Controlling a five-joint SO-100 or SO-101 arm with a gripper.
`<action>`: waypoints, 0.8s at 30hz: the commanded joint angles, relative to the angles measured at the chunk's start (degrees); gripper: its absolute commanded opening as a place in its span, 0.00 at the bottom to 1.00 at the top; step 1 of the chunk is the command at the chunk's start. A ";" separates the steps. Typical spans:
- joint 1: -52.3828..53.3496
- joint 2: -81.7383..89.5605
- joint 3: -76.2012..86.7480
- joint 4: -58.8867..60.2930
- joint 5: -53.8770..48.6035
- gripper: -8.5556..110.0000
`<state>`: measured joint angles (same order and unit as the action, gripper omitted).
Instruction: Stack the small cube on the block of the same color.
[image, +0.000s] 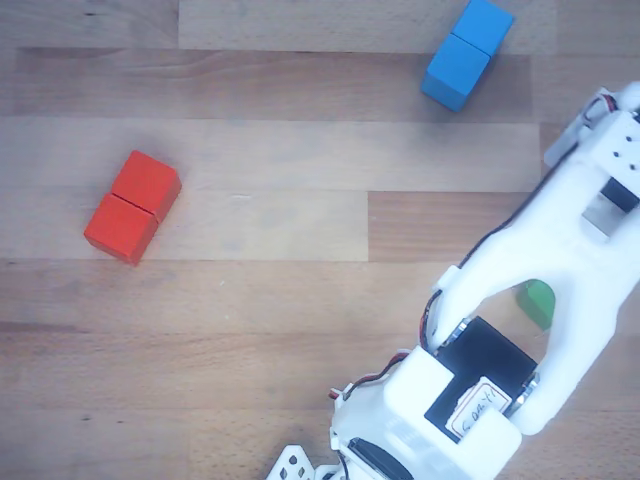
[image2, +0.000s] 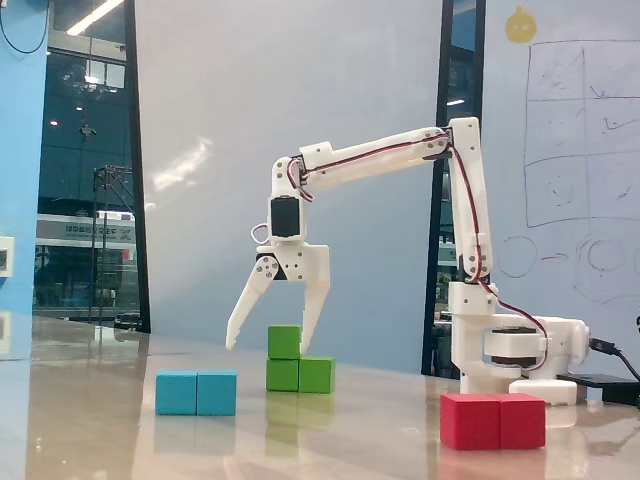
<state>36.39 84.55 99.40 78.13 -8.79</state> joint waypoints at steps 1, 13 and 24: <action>-4.13 2.37 -1.32 0.70 0.26 0.37; -21.18 9.49 -1.67 -0.44 0.44 0.36; -35.42 23.03 6.68 -5.45 0.53 0.21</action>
<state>4.04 100.20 103.10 76.82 -9.05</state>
